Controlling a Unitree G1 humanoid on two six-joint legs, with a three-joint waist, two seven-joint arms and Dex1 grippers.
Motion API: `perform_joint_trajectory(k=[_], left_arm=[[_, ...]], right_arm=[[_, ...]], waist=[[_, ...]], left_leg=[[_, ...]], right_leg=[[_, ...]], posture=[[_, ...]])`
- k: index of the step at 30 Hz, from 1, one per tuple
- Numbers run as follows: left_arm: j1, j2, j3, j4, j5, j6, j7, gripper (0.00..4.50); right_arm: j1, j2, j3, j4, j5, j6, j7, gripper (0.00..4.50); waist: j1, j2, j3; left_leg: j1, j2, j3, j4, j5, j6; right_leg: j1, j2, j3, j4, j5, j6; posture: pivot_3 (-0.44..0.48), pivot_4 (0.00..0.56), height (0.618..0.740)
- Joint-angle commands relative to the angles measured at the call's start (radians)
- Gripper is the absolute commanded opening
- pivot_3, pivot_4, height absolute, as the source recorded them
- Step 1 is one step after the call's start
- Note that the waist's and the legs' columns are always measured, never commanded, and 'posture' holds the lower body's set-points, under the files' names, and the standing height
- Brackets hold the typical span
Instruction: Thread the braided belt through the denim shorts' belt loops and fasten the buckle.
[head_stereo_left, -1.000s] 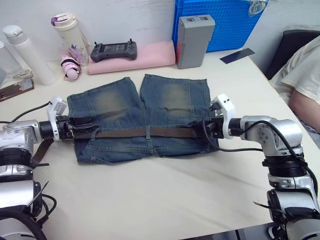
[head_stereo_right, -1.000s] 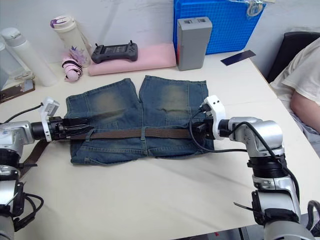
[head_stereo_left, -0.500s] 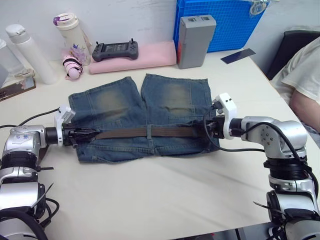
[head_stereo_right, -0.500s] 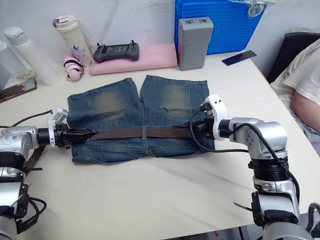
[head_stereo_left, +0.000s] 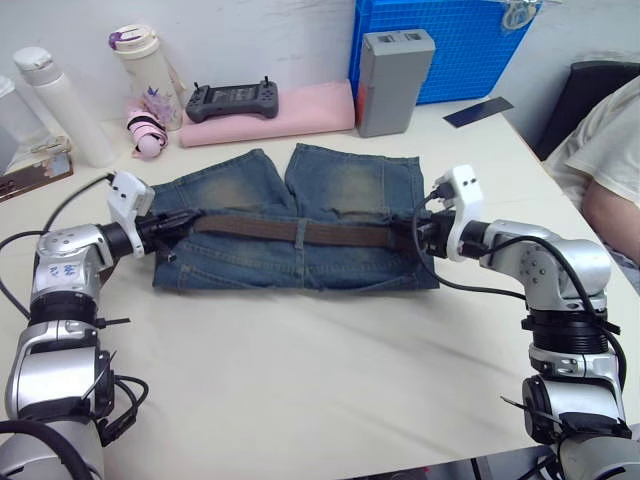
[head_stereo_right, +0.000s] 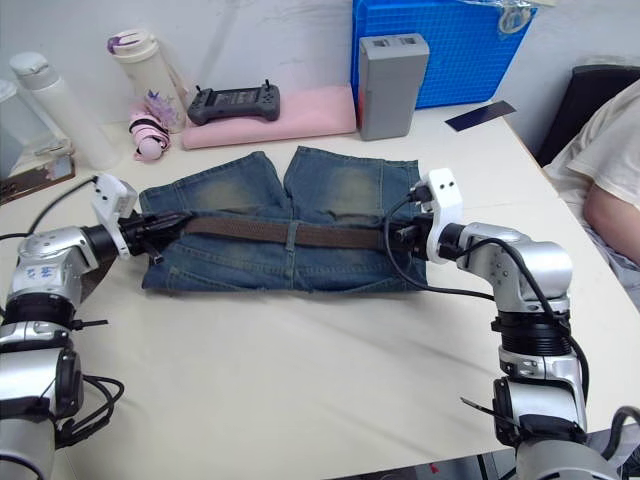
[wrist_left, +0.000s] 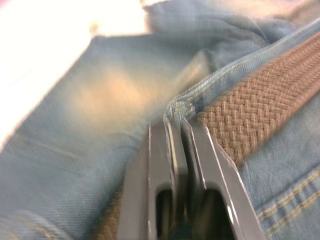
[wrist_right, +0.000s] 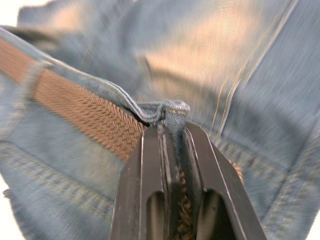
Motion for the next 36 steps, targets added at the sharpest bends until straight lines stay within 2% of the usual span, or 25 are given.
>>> perform_joint_trajectory(k=[1,5,9,12,14,15,16,17,18,19,21,23,25,26,29,31,32,34,36], left_arm=[[0.233,0.017,0.091,-0.278,0.049,-0.239,0.115,0.03],[0.517,0.021,0.193,-0.455,0.162,-0.483,0.236,0.03],[0.721,0.023,0.267,-0.482,0.257,-0.671,0.313,0.03],[0.869,0.036,0.276,-0.420,0.317,-0.852,0.335,0.03],[0.923,0.043,0.265,-0.390,0.333,-0.902,0.356,0.03],[0.943,0.045,0.257,-0.377,0.328,-0.914,0.364,0.03],[0.954,0.047,0.250,-0.366,0.325,-0.922,0.372,0.78],[0.964,0.052,0.237,-0.362,0.309,-0.916,0.372,0.88],[0.977,0.060,0.214,-0.367,0.277,-0.890,0.361,1.53],[0.986,0.069,0.197,-0.371,0.255,-0.871,0.355,1.90],[1.005,0.085,0.164,-0.422,0.172,-0.793,0.333,2.91],[1.065,0.152,0.104,-0.565,0.019,-0.580,0.224,3.61],[1.102,0.217,0.092,-0.683,-0.110,-0.376,0.142,4.46],[1.108,0.241,0.101,-0.719,-0.150,-0.302,0.120,4.50],[1.172,0.384,0.192,-0.789,-0.387,0.074,-0.073,4.50],[1.204,0.472,0.278,-0.796,-0.534,0.339,-0.211,4.50],[1.181,0.499,0.307,-0.783,-0.575,0.420,-0.247,4.50],[1.116,0.519,0.331,-0.759,-0.607,0.520,-0.266,4.50],[0.944,0.505,0.300,-0.712,-0.644,0.587,-0.234,4.50]], right_arm=[[0.134,-0.044,-0.069,-0.253,0.037,-0.104,0.029,0.00],[0.392,-0.117,-0.022,-0.507,0.037,-0.169,0.081,0.00],[0.621,-0.214,0.018,-0.636,0.022,-0.218,0.146,0.00],[0.777,-0.325,0.035,-0.647,-0.011,-0.269,0.231,0.00],[0.824,-0.375,0.033,-0.635,-0.008,-0.287,0.267,0.00],[0.832,-0.395,0.033,-0.624,-0.009,-0.290,0.277,0.00],[0.836,-0.408,0.033,-0.616,-0.010,-0.294,0.283,0.00],[0.833,-0.417,0.035,-0.607,-0.012,-0.300,0.286,0.00],[0.826,-0.427,0.038,-0.597,-0.014,-0.310,0.292,0.00],[0.820,-0.434,0.040,-0.591,-0.015,-0.318,0.295,0.00],[0.796,-0.444,0.031,-0.576,0.004,-0.318,0.308,0.96],[0.753,-0.462,-0.009,-0.567,0.093,-0.284,0.359,1.66],[0.728,-0.494,-0.041,-0.564,0.172,-0.254,0.423,2.63],[0.723,-0.511,-0.050,-0.564,0.197,-0.245,0.450,3.09],[0.667,-0.559,-0.099,-0.561,0.362,-0.194,0.541,4.45],[0.593,-0.555,-0.107,-0.525,0.460,-0.165,0.547,4.45],[0.550,-0.538,-0.094,-0.504,0.475,-0.163,0.530,4.45],[0.482,-0.506,-0.055,-0.469,0.459,-0.163,0.474,4.45],[0.382,-0.460,0.064,-0.409,0.338,-0.164,0.378,4.45]], waist=[[-0.001,0.000,0.000],[0.007,0.000,0.000],[0.012,0.000,0.000],[0.024,0.000,0.000],[0.034,0.000,0.001],[0.039,0.000,0.001],[0.042,-0.001,0.000],[0.049,-0.001,0.000],[0.055,-0.002,0.000],[0.062,-0.002,0.000],[0.066,-0.002,0.000],[0.066,-0.003,0.001],[0.062,-0.003,0.003],[0.062,-0.002,0.003],[0.059,-0.002,0.004],[0.052,-0.001,0.006],[0.049,0.000,0.006],[0.047,0.001,0.007],[0.048,0.002,0.006]], left_leg=[[0.000,0.000,0.000,-0.002,-0.001,0.000],[-0.001,0.000,-0.001,-0.002,-0.003,0.000],[0.000,0.000,0.002,-0.001,-0.003,0.001],[0.016,0.000,0.002,-0.005,-0.003,0.002],[0.033,0.002,0.003,-0.013,-0.006,0.008],[0.036,0.002,0.003,-0.015,-0.007,0.010],[0.037,0.003,0.003,-0.015,-0.008,0.010],[0.037,0.003,0.002,-0.015,-0.008,0.010],[0.037,0.003,0.002,-0.015,-0.006,0.007],[0.037,0.003,0.002,-0.015,-0.006,0.006],[0.037,0.003,0.002,-0.015,-0.006,0.007],[0.036,0.003,0.001,-0.015,-0.007,0.007],[0.036,0.004,0.000,-0.015,-0.007,0.008],[0.036,0.004,0.000,-0.015,-0.007,0.008],[0.036,0.005,0.000,-0.016,-0.008,0.008],[0.036,0.006,0.000,-0.017,-0.008,0.008],[0.036,0.006,0.000,-0.017,-0.008,0.008],[0.036,0.006,0.000,-0.016,-0.008,0.008],[0.036,0.006,0.000,-0.017,-0.008,0.007]], right_leg=[[-0.003,0.000,0.000,0.000,0.000,0.000],[-0.007,0.000,0.001,0.006,0.000,0.000],[0.003,0.001,0.002,-0.010,0.000,0.000],[0.020,0.001,0.002,-0.018,0.003,0.001],[0.036,0.002,0.003,-0.025,0.002,0.000],[0.039,0.002,0.003,-0.027,0.002,0.000],[0.041,0.002,0.002,-0.028,0.002,0.000],[0.041,0.002,0.002,-0.029,0.002,0.000],[0.041,0.002,0.001,-0.029,0.002,0.001],[0.042,0.002,0.001,-0.030,0.002,0.001],[0.042,0.002,0.001,-0.031,0.003,0.001],[0.042,0.002,0.000,-0.032,0.003,0.001],[0.043,0.002,-0.001,-0.034,0.003,0.001],[0.044,0.002,-0.001,-0.035,0.003,0.001],[0.044,0.003,-0.001,-0.037,0.003,0.001],[0.044,0.004,-0.002,-0.037,0.003,0.001],[0.044,0.004,-0.002,-0.038,0.003,0.001],[0.044,0.004,-0.002,-0.038,0.003,0.001],[0.044,0.004,-0.002,-0.038,0.003,0.001]], posture=[[0.000,0.150,0.709],[0.000,0.150,0.709],[0.000,0.150,0.709],[0.000,0.150,0.709],[0.000,0.150,0.709],[0.000,0.150,0.709],[0.000,0.150,0.709],[0.000,0.150,0.709],[0.000,0.150,0.709],[0.000,0.150,0.709],[0.000,0.150,0.709],[0.000,0.150,0.709],[0.000,0.150,0.709],[0.000,0.150,0.709],[0.000,0.150,0.709],[0.000,0.150,0.709],[0.000,0.150,0.709],[0.000,0.150,0.709],[0.000,0.150,0.709]])
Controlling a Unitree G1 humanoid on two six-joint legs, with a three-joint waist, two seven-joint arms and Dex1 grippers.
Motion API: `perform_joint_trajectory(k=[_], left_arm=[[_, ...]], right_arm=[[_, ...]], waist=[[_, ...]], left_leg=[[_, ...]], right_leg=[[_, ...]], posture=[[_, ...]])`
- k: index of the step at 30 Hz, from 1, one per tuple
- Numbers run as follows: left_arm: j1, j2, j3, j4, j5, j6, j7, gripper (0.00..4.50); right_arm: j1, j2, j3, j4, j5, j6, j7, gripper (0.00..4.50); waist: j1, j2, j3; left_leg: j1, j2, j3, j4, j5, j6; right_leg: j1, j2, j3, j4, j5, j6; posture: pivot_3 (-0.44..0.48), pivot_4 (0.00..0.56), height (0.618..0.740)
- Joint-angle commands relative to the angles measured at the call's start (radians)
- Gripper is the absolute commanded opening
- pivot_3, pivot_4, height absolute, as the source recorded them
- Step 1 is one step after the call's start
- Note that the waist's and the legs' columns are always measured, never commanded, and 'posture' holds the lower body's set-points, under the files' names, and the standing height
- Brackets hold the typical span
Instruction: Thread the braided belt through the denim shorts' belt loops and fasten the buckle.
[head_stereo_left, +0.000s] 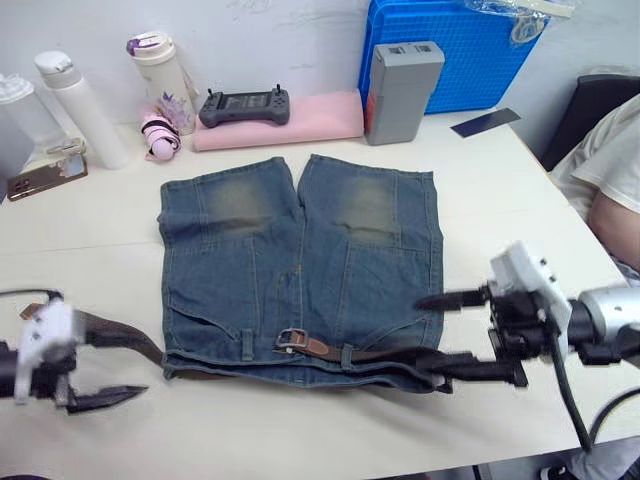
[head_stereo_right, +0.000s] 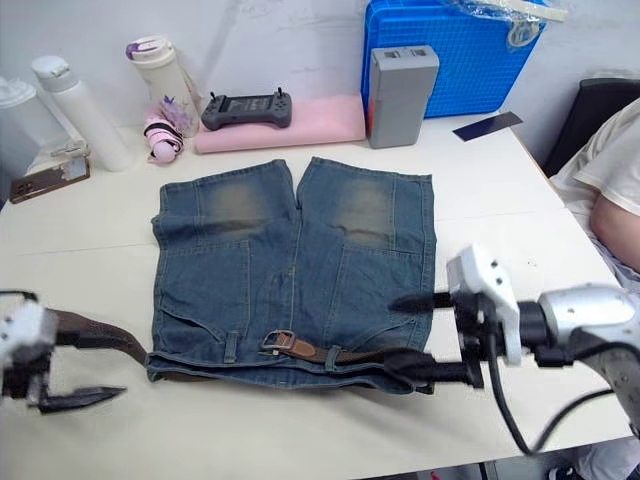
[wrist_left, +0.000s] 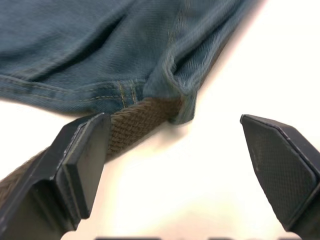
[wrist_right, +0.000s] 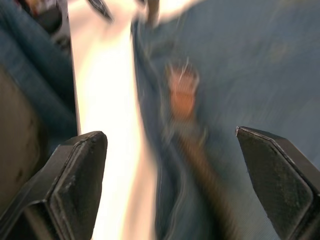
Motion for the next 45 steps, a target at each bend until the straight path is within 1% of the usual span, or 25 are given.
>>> perform_joint_trajectory(k=[1,2,4,7,10,12,14,15,17,18,19,21,22,24,25,26,27,28,30,33,34,36,38,42,45], left_arm=[[-0.218,-0.023,-0.019,0.058,-0.074,0.134,0.025,4.50],[-0.289,-0.036,-0.047,0.075,-0.077,0.175,0.032,4.50],[-0.430,-0.095,-0.125,0.112,-0.030,0.212,0.084,4.50],[-0.599,-0.204,-0.241,0.178,0.100,0.197,0.177,4.50],[-0.676,-0.289,-0.342,0.235,0.229,0.150,0.196,4.50],[-0.695,-0.320,-0.387,0.271,0.278,0.142,0.176,4.50],[-0.707,-0.333,-0.424,0.300,0.322,0.140,0.155,4.50],[-0.711,-0.334,-0.447,0.311,0.350,0.132,0.142,4.50],[-0.718,-0.337,-0.471,0.329,0.394,0.111,0.128,3.94],[-0.718,-0.338,-0.484,0.336,0.415,0.100,0.120,3.64],[-0.718,-0.339,-0.490,0.342,0.428,0.092,0.115,3.16],[-0.701,-0.345,-0.512,0.345,0.456,0.050,0.080,2.35],[-0.698,-0.350,-0.517,0.348,0.467,0.036,0.074,1.88],[-0.710,-0.365,-0.532,0.373,0.515,-0.002,0.096,0.97],[-0.717,-0.371,-0.539,0.387,0.538,-0.022,0.103,0.53],[-0.729,-0.381,-0.544,0.408,0.560,-0.043,0.115,0.13],[-0.755,-0.398,-0.549,0.443,0.590,-0.064,0.145,0.05],[-0.775,-0.411,-0.552,0.471,0.611,-0.080,0.166,0.05],[-0.842,-0.450,-0.570,0.561,0.678,-0.138,0.235,0.05],[-0.932,-0.496,-0.593,0.683,0.756,-0.215,0.320,0.05],[-0.974,-0.511,-0.611,0.740,0.799,-0.261,0.368,0.05],[-1.034,-0.528,-0.636,0.825,0.861,-0.332,0.436,0.05],[-1.089,-0.541,-0.653,0.895,0.903,-0.381,0.490,0.05],[-1.144,-0.562,-0.647,0.959,0.909,-0.416,0.492,0.05],[-1.136,-0.560,-0.629,0.943,0.890,-0.407,0.469,0.05]], right_arm=[[-0.124,0.063,0.165,0.088,-0.142,0.002,-0.139,4.45],[-0.178,0.100,0.230,0.147,-0.219,0.006,-0.206,4.45],[-0.253,0.159,0.320,0.252,-0.328,-0.008,-0.281,4.45],[-0.322,0.220,0.399,0.359,-0.420,-0.009,-0.326,4.45],[-0.371,0.252,0.486,0.455,-0.521,-0.009,-0.343,4.45],[-0.389,0.259,0.526,0.499,-0.557,-0.002,-0.330,4.45],[-0.400,0.262,0.555,0.530,-0.583,0.007,-0.311,4.45],[-0.402,0.266,0.567,0.547,-0.595,0.017,-0.308,4.22],[-0.403,0.269,0.582,0.565,-0.616,0.022,-0.301,3.61],[-0.401,0.270,0.593,0.570,-0.631,0.019,-0.299,3.19],[-0.399,0.271,0.599,0.573,-0.643,0.015,-0.296,2.64],[-0.394,0.285,0.628,0.589,-0.689,-0.001,-0.311,1.77],[-0.393,0.293,0.635,0.598,-0.708,-0.007,-0.319,1.24],[-0.396,0.313,0.634,0.622,-0.741,-0.019,-0.343,0.26],[-0.399,0.321,0.632,0.634,-0.758,-0.027,-0.354,0.00],[-0.404,0.330,0.629,0.649,-0.775,-0.037,-0.366,0.00],[-0.416,0.343,0.625,0.677,-0.800,-0.056,-0.388,0.00],[-0.425,0.353,0.621,0.697,-0.819,-0.070,-0.403,0.00],[-0.456,0.385,0.603,0.756,-0.854,-0.104,-0.444,0.00],[-0.498,0.426,0.575,0.832,-0.885,-0.142,-0.486,0.00],[-0.520,0.439,0.570,0.873,-0.904,-0.166,-0.508,0.00],[-0.549,0.458,0.565,0.931,-0.927,-0.200,-0.530,0.00],[-0.574,0.475,0.559,0.973,-0.934,-0.217,-0.532,0.00],[-0.605,0.497,0.550,1.016,-0.945,-0.238,-0.532,0.00],[-0.613,0.514,0.523,1.017,-0.940,-0.242,-0.542,0.00]], waist=[[0.001,0.000,0.000],[0.002,-0.001,0.001],[-0.002,-0.001,0.000],[0.001,0.000,0.000],[-0.009,-0.001,0.000],[-0.017,-0.002,-0.001],[-0.022,-0.004,-0.002],[-0.022,-0.005,-0.002],[-0.019,-0.005,-0.002],[-0.015,-0.005,-0.003],[-0.014,-0.005,-0.003],[-0.013,-0.004,-0.004],[-0.013,-0.004,-0.005],[-0.013,-0.004,-0.013],[-0.014,-0.003,-0.019],[-0.014,-0.003,-0.023],[-0.014,-0.003,-0.026],[-0.013,-0.003,-0.027],[-0.009,-0.001,-0.029],[0.011,0.000,-0.029],[0.015,0.000,-0.030],[0.017,0.001,-0.030],[0.017,0.002,-0.031],[0.012,0.002,-0.031],[0.011,0.002,-0.031]], left_leg=[[0.001,0.000,0.000,0.000,0.000,0.000],[-0.001,0.000,0.000,0.000,0.000,-0.001],[-0.001,-0.001,-0.001,0.000,0.001,-0.002],[-0.004,-0.003,0.000,0.000,0.001,-0.002],[-0.014,-0.003,0.000,0.004,0.001,-0.002],[-0.022,-0.003,0.000,0.008,0.001,-0.002],[-0.023,-0.004,0.001,0.010,0.000,-0.001],[-0.024,-0.004,0.000,0.010,0.000,-0.001],[-0.023,-0.004,0.001,0.013,0.000,-0.001],[-0.023,-0.005,0.001,0.014,0.000,-0.001],[-0.022,-0.004,0.001,0.015,0.000,-0.002],[-0.016,-0.004,0.001,0.015,0.000,-0.002],[-0.014,-0.004,0.001,0.015,-0.001,-0.002],[-0.014,-0.004,0.001,0.015,-0.001,-0.002],[-0.013,-0.004,0.001,0.015,-0.001,-0.002],[-0.013,-0.004,0.001,0.015,-0.001,-0.001],[-0.011,-0.004,0.001,0.015,-0.001,-0.001],[-0.009,-0.004,0.001,0.014,-0.001,-0.001],[0.003,-0.004,0.001,0.012,-0.002,0.000],[0.019,-0.007,0.000,0.004,-0.002,0.002],[0.020,-0.007,-0.001,0.002,-0.001,0.002],[0.020,-0.007,-0.003,0.001,0.002,-0.002],[0.016,-0.007,-0.002,0.001,0.005,-0.006],[0.009,-0.007,-0.002,0.000,0.007,-0.008],[0.004,-0.007,-0.002,0.001,0.007,-0.007]], right_leg=[[0.001,0.000,0.000,0.001,0.000,0.000],[-0.001,0.000,0.000,0.001,0.000,0.000],[-0.003,0.000,0.000,0.002,0.000,0.000],[-0.007,-0.001,0.000,0.004,0.000,0.000],[-0.020,-0.001,0.000,0.017,0.000,0.000],[-0.028,-0.001,-0.002,0.020,0.000,0.000],[-0.029,-0.002,-0.003,0.020,0.000,0.000],[-0.029,-0.002,-0.003,0.019,0.000,0.000],[-0.027,-0.002,-0.003,0.018,0.000,0.000],[-0.026,-0.003,-0.003,0.017,0.000,0.000],[-0.025,-0.003,-0.003,0.016,0.000,0.000],[-0.018,-0.002,-0.003,0.015,0.000,0.000],[-0.017,-0.002,-0.002,0.015,0.000,0.000],[-0.017,-0.002,-0.002,0.015,0.000,0.000],[-0.016,-0.002,-0.002,0.015,0.000,0.000],[-0.016,-0.002,-0.002,0.016,0.000,0.000],[-0.014,-0.002,-0.002,0.016,0.000,0.000],[-0.012,-0.002,-0.001,0.015,0.000,0.000],[0.001,-0.002,-0.001,0.012,0.000,0.000],[0.013,-0.004,0.000,0.010,0.001,0.001],[0.014,-0.004,0.000,0.010,0.001,0.000],[0.012,-0.003,0.000,0.012,0.001,0.000],[0.006,-0.003,0.000,0.016,0.000,-0.001],[-0.002,-0.003,0.001,0.018,-0.001,-0.003],[-0.006,-0.003,0.001,0.018,-0.001,-0.003]], posture=[[0.000,0.150,0.709],[0.000,0.150,0.709],[0.000,0.150,0.709],[0.000,0.150,0.709],[0.000,0.150,0.709],[0.000,0.150,0.709],[0.000,0.150,0.709],[0.000,0.150,0.709],[0.000,0.150,0.709],[0.000,0.150,0.709],[0.000,0.150,0.709],[0.000,0.150,0.709],[0.000,0.150,0.709],[0.000,0.150,0.709],[0.000,0.150,0.709],[0.000,0.150,0.709],[0.000,0.150,0.709],[0.000,0.150,0.709],[0.000,0.150,0.709],[0.000,0.150,0.709],[0.000,0.150,0.709],[0.000,0.150,0.709],[0.000,0.150,0.709],[0.000,0.150,0.709],[0.000,0.150,0.709]])
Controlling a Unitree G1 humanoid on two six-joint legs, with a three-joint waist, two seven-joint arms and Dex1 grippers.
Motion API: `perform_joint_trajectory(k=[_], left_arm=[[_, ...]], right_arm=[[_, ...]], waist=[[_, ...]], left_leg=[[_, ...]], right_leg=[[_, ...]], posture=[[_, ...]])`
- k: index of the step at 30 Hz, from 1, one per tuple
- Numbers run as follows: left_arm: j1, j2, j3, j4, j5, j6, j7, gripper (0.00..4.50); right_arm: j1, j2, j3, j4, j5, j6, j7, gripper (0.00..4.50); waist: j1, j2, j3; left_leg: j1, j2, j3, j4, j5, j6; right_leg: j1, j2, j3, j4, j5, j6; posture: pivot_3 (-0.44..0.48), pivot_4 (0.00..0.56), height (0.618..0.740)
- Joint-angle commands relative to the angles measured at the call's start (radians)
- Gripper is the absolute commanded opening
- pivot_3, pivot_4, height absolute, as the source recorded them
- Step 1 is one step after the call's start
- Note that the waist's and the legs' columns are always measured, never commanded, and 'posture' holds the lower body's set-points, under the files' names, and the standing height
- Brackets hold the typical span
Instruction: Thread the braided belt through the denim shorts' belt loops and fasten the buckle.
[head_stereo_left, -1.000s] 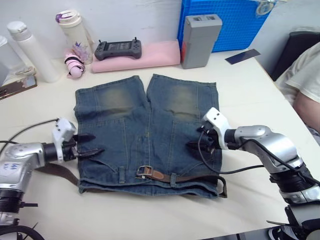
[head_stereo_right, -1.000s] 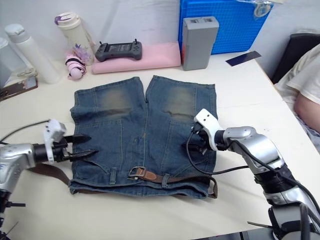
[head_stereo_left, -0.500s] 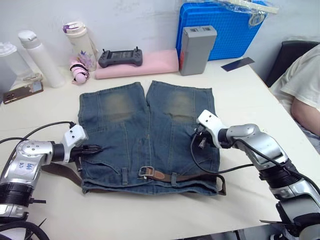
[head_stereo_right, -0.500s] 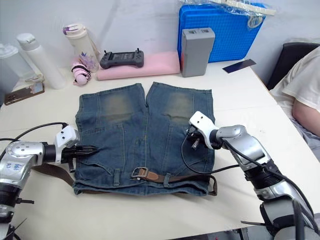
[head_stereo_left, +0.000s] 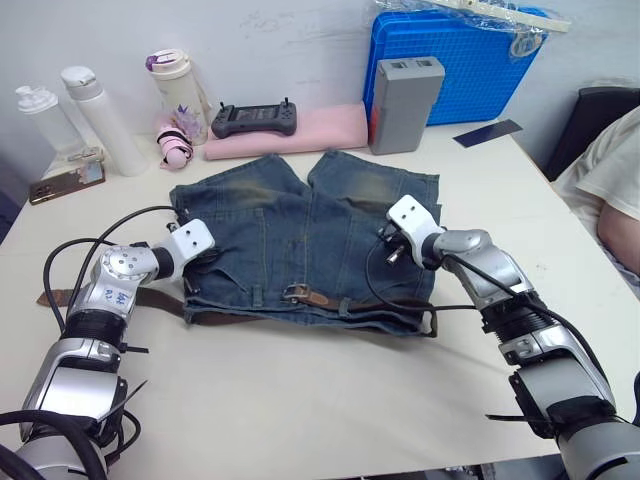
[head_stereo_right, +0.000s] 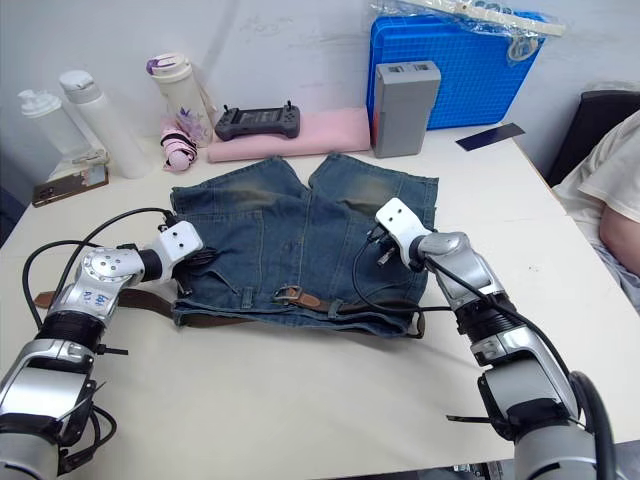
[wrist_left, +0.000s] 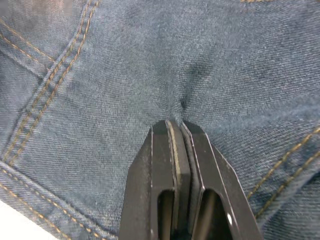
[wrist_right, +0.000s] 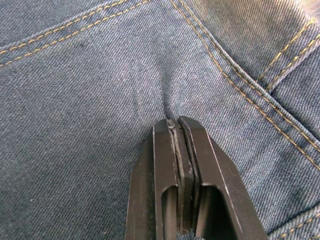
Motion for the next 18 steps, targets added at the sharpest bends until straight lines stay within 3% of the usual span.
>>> perform_joint_trajectory(k=[1,2,5,9,13,18], left_arm=[[0.033,0.008,0.015,0.029,0.011,0.033,-0.007,0.05],[0.042,0.014,0.028,0.016,0.002,0.040,-0.005,0.05],[0.072,0.028,0.097,-0.066,-0.049,0.085,0.007,1.03],[0.146,0.058,0.207,-0.312,-0.119,0.219,0.043,2.68],[0.243,0.065,0.409,-0.655,-0.306,0.532,0.084,4.49],[0.457,0.025,0.765,-1.022,-0.609,0.976,0.156,4.49]], right_arm=[[-0.009,0.009,-0.056,0.022,-0.029,0.009,-0.040,0.00],[-0.008,0.015,-0.069,0.005,-0.024,0.013,-0.046,0.00],[0.006,0.031,-0.121,-0.084,0.014,0.041,-0.043,0.93],[0.029,0.056,-0.209,-0.260,0.102,0.128,-0.020,2.73],[0.053,0.074,-0.292,-0.470,0.219,0.198,0.019,4.50],[0.149,0.101,-0.348,-0.716,0.411,0.176,0.133,4.50]], waist=[[0.000,0.000,0.000],[-0.002,0.000,0.000],[-0.007,0.000,0.000],[-0.030,-0.001,0.001],[-0.057,-0.004,0.005],[-0.076,-0.006,0.005]], left_leg=[[-0.003,0.000,0.000,0.001,0.000,0.000],[-0.005,0.000,0.000,0.002,0.000,0.000],[-0.008,0.000,0.000,0.001,0.001,-0.001],[-0.021,0.001,0.000,0.002,0.001,-0.001],[-0.027,0.001,0.000,0.002,0.001,-0.001],[-0.026,0.002,0.000,-0.001,0.000,0.000]], right_leg=[[-0.003,0.000,0.000,0.001,0.000,0.000],[-0.004,0.000,0.000,0.001,0.000,0.000],[-0.009,0.000,0.001,0.003,0.000,0.000],[-0.023,0.000,0.001,0.008,0.000,0.000],[-0.029,0.001,0.001,0.011,0.000,0.000],[-0.029,0.002,0.001,0.008,0.000,0.000]], posture=[[0.000,0.150,0.709],[0.000,0.150,0.709],[0.000,0.150,0.709],[0.000,0.150,0.709],[0.000,0.150,0.709],[0.000,0.150,0.709]])
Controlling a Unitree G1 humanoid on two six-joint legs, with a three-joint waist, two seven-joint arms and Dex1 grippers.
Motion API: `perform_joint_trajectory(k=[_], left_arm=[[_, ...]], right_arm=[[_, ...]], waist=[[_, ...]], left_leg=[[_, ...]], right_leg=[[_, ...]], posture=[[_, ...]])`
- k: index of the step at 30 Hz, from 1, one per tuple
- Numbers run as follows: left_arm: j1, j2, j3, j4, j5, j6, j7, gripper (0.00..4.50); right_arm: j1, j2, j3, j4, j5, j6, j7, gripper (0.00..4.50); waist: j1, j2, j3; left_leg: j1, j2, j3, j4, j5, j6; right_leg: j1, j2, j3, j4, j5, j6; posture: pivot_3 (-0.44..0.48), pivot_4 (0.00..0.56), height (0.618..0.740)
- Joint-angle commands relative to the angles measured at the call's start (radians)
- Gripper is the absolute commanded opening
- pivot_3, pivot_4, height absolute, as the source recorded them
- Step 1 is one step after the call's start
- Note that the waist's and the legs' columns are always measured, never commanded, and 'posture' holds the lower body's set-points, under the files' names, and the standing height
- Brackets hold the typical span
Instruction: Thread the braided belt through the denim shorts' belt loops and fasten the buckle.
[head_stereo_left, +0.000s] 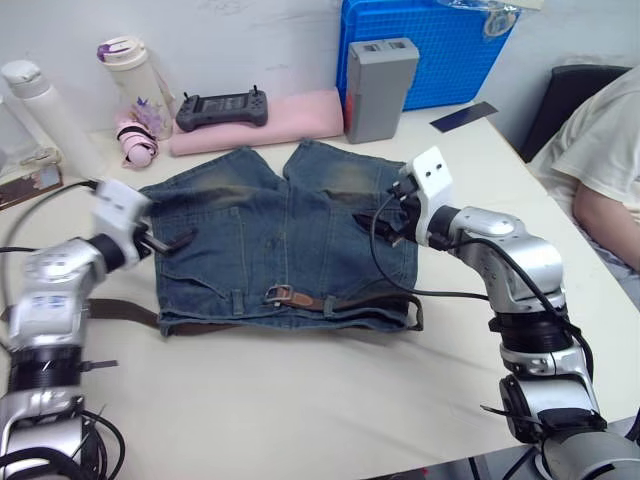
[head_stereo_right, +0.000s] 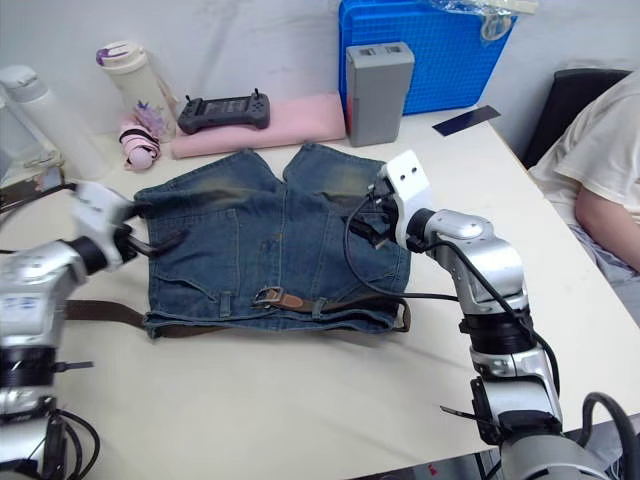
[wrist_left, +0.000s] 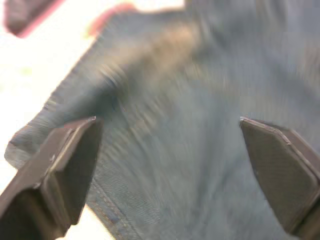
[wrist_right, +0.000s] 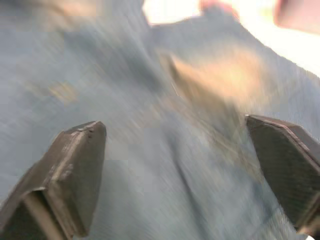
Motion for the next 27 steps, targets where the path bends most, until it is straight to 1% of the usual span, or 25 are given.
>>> perform_joint_trajectory(k=[1,2,4,6,7,9,12,15,18,21,24,27], left_arm=[[0.133,-0.039,0.254,-0.209,-0.188,0.262,0.086,4.49],[0.162,-0.051,0.301,-0.249,-0.222,0.313,0.113,4.49],[0.198,-0.103,0.442,-0.322,-0.341,0.466,0.193,4.49],[0.222,-0.167,0.583,-0.376,-0.487,0.622,0.276,4.49],[0.239,-0.194,0.631,-0.401,-0.546,0.675,0.309,4.49],[0.259,-0.224,0.695,-0.428,-0.626,0.740,0.366,4.49],[0.253,-0.323,0.833,-0.403,-0.724,0.823,0.563,4.49],[0.238,-0.393,0.916,-0.364,-0.788,0.876,0.749,4.49],[0.231,-0.446,0.958,-0.310,-0.873,0.888,0.892,4.49],[0.208,-0.467,0.953,-0.237,-1.002,0.826,1.036,4.49],[0.210,-0.456,0.889,-0.177,-1.115,0.760,1.141,4.49],[0.197,-0.431,0.811,-0.097,-1.156,0.687,1.224,4.49]], right_arm=[[0.054,0.022,-0.042,-0.149,0.132,-0.010,0.062,4.50],[0.067,0.024,-0.044,-0.168,0.151,-0.006,0.066,4.50],[0.105,0.004,-0.011,-0.216,0.179,-0.002,0.103,4.50],[0.134,-0.015,0.019,-0.249,0.199,-0.010,0.140,4.50],[0.145,-0.026,0.033,-0.259,0.207,-0.017,0.161,4.50],[0.161,-0.045,0.057,-0.276,0.215,-0.029,0.187,4.50],[0.191,-0.090,0.123,-0.291,0.194,-0.083,0.257,4.50],[0.200,-0.105,0.163,-0.285,0.174,-0.122,0.272,4.50],[0.202,-0.104,0.183,-0.279,0.165,-0.141,0.274,4.50],[0.205,-0.103,0.196,-0.274,0.153,-0.157,0.269,4.50],[0.208,-0.102,0.201,-0.276,0.149,-0.163,0.263,4.50],[0.210,-0.100,0.204,-0.281,0.140,-0.169,0.248,4.50]], waist=[[-0.006,0.000,0.000],[-0.004,0.000,0.000],[0.009,-0.002,0.002],[0.022,-0.004,0.003],[0.024,-0.004,0.003],[0.033,-0.005,0.003],[0.048,-0.005,0.003],[0.050,-0.008,0.003],[0.051,-0.010,0.003],[0.054,-0.013,0.002],[0.058,-0.014,0.002],[0.065,-0.014,0.002]], left_leg=[[0.001,0.000,0.000,-0.001,0.000,0.000],[0.001,0.000,0.000,-0.001,0.000,0.000],[0.002,0.000,0.000,0.000,0.000,0.000],[0.002,0.000,0.001,0.002,0.000,0.000],[0.003,0.000,0.000,0.002,0.000,0.000],[0.005,0.000,0.000,0.002,0.000,0.000],[0.006,-0.001,0.000,0.002,0.000,0.000],[0.006,-0.001,0.000,0.002,0.000,0.000],[0.007,-0.001,0.000,0.002,0.000,-0.001],[0.007,-0.001,0.000,0.002,0.000,-0.001],[0.007,0.000,0.000,0.002,0.000,-0.001],[0.007,-0.001,0.000,0.002,0.000,-0.001]], right_leg=[[0.000,0.000,0.000,-0.001,0.000,0.000],[0.001,0.000,0.001,-0.001,0.000,0.000],[0.002,0.001,0.001,-0.002,0.000,0.000],[0.003,0.001,0.002,-0.006,0.000,0.000],[0.004,0.001,0.002,-0.007,0.000,0.000],[0.006,0.001,0.002,-0.007,0.000,0.000],[0.007,0.000,0.002,-0.008,0.000,0.000],[0.007,0.001,0.002,-0.008,0.000,0.000],[0.008,0.000,0.002,-0.008,0.000,0.000],[0.008,0.001,0.002,-0.008,0.000,0.000],[0.008,0.001,0.002,-0.008,0.000,0.000],[0.008,0.001,0.002,-0.008,0.000,0.000]], posture=[[0.000,0.150,0.709],[0.000,0.150,0.709],[0.000,0.150,0.709],[0.000,0.150,0.709],[0.000,0.150,0.709],[0.000,0.150,0.709],[0.000,0.150,0.709],[0.000,0.150,0.709],[0.000,0.150,0.709],[0.000,0.150,0.709],[0.000,0.150,0.709],[0.000,0.150,0.709]])
